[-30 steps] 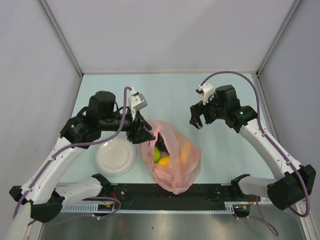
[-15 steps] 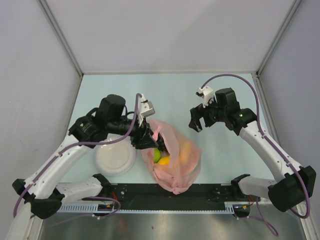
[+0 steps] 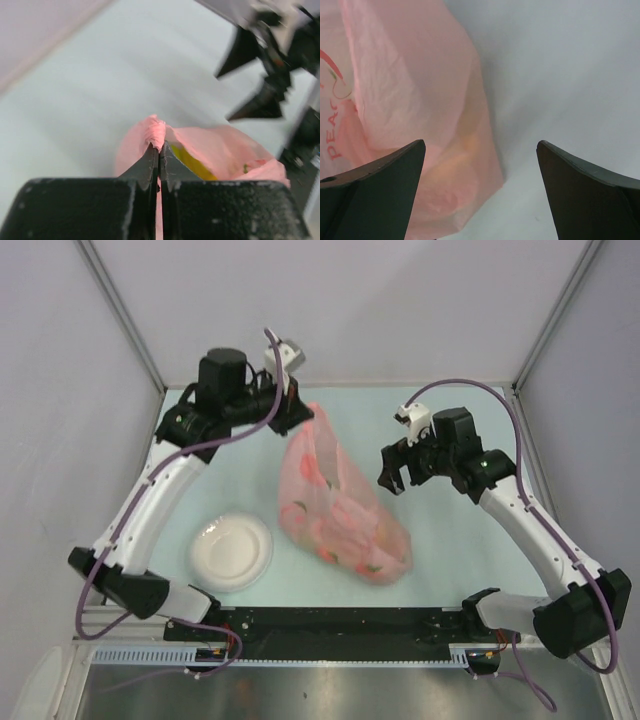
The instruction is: Take the fake fruits out of the plastic bag
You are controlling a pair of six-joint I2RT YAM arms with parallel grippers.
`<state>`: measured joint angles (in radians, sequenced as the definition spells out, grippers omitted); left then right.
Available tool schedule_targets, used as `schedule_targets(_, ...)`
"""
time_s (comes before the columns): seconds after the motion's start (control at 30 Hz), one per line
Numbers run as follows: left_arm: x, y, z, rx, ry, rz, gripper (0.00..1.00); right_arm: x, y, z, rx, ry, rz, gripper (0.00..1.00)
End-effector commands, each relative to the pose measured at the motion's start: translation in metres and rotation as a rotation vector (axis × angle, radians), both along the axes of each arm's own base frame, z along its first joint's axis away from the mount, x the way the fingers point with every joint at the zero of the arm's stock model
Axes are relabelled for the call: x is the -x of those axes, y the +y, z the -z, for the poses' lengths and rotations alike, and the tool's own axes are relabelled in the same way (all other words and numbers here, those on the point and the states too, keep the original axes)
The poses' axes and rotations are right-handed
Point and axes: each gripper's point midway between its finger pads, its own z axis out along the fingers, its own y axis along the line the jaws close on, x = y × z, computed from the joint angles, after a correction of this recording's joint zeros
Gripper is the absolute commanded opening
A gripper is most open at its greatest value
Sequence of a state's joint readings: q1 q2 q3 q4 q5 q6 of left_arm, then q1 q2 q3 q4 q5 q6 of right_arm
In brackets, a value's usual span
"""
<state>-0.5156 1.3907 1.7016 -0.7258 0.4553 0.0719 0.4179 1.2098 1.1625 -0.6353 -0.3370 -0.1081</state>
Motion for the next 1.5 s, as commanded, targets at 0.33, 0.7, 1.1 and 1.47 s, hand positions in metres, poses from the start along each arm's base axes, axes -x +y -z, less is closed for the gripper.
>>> schedule_targets(0.33,-0.139,-0.008,-0.153,0.343,-0.409,-0.167,0.0,-0.131,0.031,-0.087,-0.021,-0.313,0.095,0.96)
schedule_targets(0.7,-0.166,-0.01,-0.176,0.409,-0.472,-0.215,0.0,-0.178,0.095,-0.113,-0.16,-0.294,0.114,0.95)
schedule_targets(1.1,-0.146,0.034,-0.156,0.409,-0.343,-0.455,0.0,-0.17,0.141,-0.063,-0.202,-0.12,0.137,0.93)
schedule_targets(1.47,-0.124,0.076,-0.114,0.341,-0.274,-0.644,0.0,-0.171,0.19,-0.068,-0.332,-0.038,0.112,0.69)
